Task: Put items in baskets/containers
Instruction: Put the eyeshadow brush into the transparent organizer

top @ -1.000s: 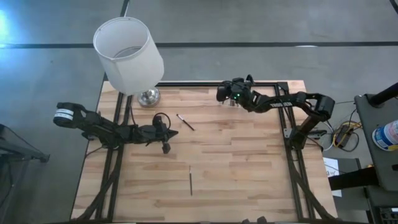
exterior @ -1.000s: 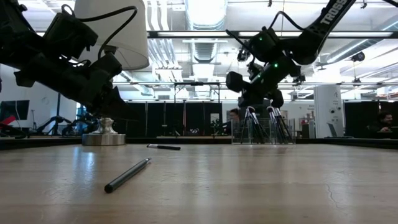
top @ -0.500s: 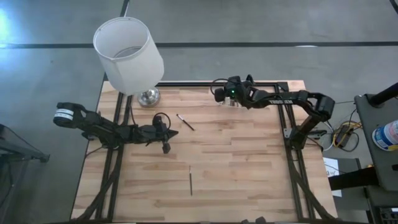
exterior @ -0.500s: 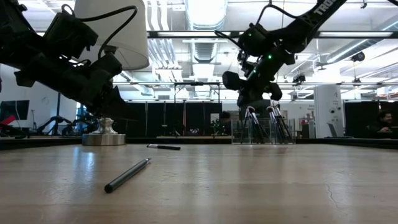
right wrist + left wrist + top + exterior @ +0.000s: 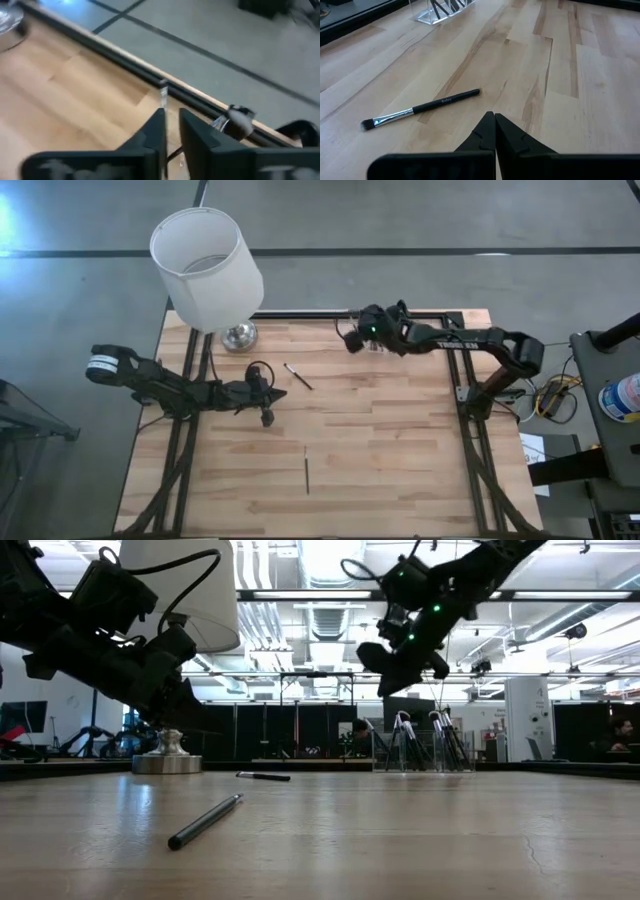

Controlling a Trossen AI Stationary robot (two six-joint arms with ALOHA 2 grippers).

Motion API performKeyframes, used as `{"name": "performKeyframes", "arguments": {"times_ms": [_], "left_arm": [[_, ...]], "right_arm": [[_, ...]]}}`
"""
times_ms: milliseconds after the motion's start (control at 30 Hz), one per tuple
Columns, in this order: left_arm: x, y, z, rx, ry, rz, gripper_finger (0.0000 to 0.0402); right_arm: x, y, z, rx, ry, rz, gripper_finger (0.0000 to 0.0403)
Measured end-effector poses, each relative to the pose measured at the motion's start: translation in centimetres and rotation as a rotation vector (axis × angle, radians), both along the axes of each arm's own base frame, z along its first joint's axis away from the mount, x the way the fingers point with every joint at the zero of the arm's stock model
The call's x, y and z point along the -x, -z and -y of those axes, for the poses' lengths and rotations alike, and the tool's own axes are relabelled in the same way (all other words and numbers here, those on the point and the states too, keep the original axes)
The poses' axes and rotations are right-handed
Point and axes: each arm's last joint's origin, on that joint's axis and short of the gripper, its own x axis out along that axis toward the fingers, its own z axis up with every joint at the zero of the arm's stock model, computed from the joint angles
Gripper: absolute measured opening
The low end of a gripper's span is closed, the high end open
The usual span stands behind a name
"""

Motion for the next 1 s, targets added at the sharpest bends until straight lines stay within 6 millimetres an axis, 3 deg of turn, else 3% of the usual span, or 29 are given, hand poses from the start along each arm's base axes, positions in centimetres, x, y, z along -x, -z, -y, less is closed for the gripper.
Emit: {"name": "performKeyframes", "arguments": {"times_ms": [100,333,533,633,800,1000], "left_arm": [[0.0,0.0,0.0,0.001,0.000,0.000,0.0000],[0.1,0.2,0.0,0.018,-0.014,-0.007,0.0000],[0.2,0.5,-0.2,-0.036,-0.129,-0.021,0.0000],[0.8,0.9,-0.1,-0.044,-0.168,0.019,0.0000],[3.3,1.4,-0.1,0.029,-0.150,0.179,0.0000],[3.1,1.4,0.0,0.064,-0.106,0.172,0.0000]], "right_arm": [[0.5,0.9,-2.0,0.022,-0.076,-0.028,0.0015],[1.1,3.7,-8.2,0.076,-0.320,0.058,0.0009],[0.4,5.1,-11.9,-0.029,-0.592,0.295,0.0009],[-1.3,5.2,-12.4,-0.058,-0.606,0.298,0.0019],[-6.0,5.6,-12.2,-0.093,-0.600,0.216,0.0056],[-10.8,8.1,-11.6,-0.152,-0.575,0.095,0.0104]]}}
